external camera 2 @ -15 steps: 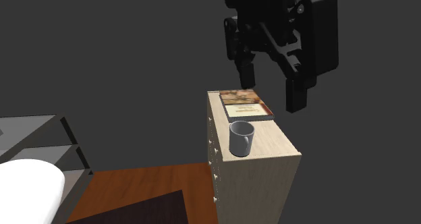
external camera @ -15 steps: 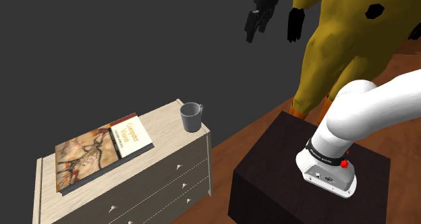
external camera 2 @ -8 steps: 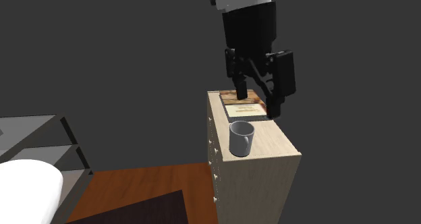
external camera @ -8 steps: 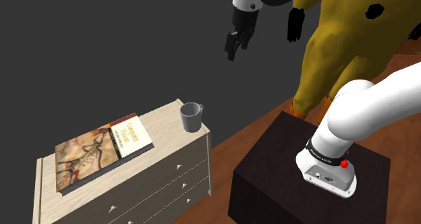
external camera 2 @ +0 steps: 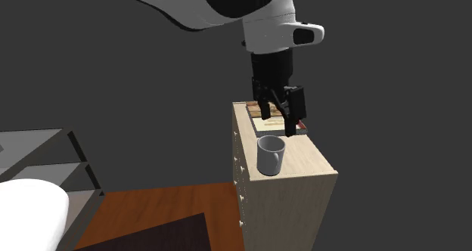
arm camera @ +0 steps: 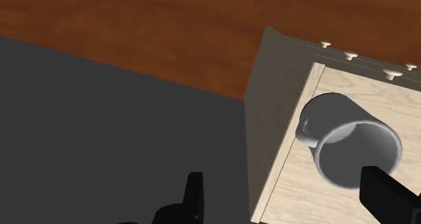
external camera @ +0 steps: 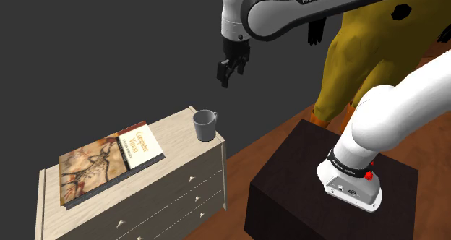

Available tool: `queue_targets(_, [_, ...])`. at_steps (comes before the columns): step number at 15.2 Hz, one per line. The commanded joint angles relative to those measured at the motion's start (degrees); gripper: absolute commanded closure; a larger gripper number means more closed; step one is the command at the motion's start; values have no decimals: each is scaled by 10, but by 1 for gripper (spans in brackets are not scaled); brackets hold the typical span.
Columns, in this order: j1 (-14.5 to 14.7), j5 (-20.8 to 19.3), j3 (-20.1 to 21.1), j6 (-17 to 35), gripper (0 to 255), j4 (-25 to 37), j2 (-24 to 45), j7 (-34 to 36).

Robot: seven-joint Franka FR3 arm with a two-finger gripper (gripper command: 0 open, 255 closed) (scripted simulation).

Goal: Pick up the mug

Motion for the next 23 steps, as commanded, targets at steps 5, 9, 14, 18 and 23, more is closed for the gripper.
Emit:
queue_targets(5, [5,-16,57,58,0,29,100,72])
queue_targets(9, [7,-47,91,90,0,62,179,127])
queue_targets(14, [20,-102,119,114,0,114,280,197])
queue_targets(18, [22,-116,117,142,0,99,296,209])
queue_targets(23, [23,-131,116,167,0,88,312,222])
